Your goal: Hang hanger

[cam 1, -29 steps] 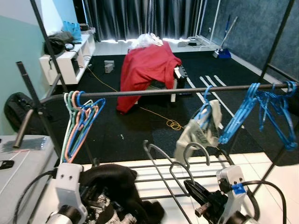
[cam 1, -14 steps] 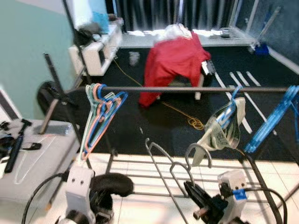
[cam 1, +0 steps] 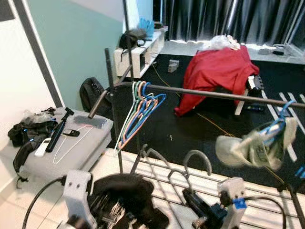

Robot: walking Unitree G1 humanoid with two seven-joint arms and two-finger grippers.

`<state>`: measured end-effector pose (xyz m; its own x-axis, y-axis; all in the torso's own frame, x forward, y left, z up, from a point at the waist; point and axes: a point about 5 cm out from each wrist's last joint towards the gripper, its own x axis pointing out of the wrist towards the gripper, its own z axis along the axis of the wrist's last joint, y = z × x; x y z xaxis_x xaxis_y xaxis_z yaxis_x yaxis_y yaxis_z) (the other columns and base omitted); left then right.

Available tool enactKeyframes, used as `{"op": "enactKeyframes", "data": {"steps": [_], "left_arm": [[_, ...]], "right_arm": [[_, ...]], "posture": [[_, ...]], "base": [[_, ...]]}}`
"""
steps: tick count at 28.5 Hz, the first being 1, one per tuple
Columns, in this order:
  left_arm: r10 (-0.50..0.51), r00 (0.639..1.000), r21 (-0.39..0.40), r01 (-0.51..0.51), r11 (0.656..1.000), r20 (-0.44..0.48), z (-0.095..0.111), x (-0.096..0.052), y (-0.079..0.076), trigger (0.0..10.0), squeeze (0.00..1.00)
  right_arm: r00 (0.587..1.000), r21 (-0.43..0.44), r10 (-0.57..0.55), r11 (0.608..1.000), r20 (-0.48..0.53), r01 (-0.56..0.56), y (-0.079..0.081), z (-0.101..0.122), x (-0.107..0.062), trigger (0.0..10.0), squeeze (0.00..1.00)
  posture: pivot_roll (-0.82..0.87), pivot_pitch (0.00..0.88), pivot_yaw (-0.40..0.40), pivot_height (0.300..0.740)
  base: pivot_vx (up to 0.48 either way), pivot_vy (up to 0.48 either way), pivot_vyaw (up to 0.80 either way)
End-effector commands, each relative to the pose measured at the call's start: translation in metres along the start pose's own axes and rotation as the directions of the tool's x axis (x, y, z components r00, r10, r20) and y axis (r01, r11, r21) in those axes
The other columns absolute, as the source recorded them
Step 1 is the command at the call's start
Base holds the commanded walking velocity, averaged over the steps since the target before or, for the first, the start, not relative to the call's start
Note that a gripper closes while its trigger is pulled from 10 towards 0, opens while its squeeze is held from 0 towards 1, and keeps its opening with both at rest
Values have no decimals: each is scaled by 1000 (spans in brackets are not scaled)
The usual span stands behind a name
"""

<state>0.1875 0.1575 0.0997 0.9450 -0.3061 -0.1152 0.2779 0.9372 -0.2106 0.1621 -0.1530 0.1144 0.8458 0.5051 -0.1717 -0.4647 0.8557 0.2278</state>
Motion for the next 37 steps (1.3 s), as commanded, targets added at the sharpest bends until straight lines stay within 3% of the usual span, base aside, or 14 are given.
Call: {"op": "enactKeyframes", "data": {"steps": [1,16,37], "left_arm": [[-3,1000,-16,4,1000,26,5,2,1,10000,0],[-16,998,-65,20,998,60,12,4,2,10000,0],[-37,999,-60,39,997,40,14,12,2,10000,0]], "right_arm": [[1000,-1,18,1000,14,-18,3,2,1,10000,0],[999,6,45,999,29,-45,5,7,0,10000,0],[998,-1,43,999,39,-43,4,10,4,10000,0]], "posture": [[-62,0,-18,740],[-56,0,-23,740],[-46,0,-27,740]], "base": [[0,0,638],[0,0,639],[0,0,635]]}}
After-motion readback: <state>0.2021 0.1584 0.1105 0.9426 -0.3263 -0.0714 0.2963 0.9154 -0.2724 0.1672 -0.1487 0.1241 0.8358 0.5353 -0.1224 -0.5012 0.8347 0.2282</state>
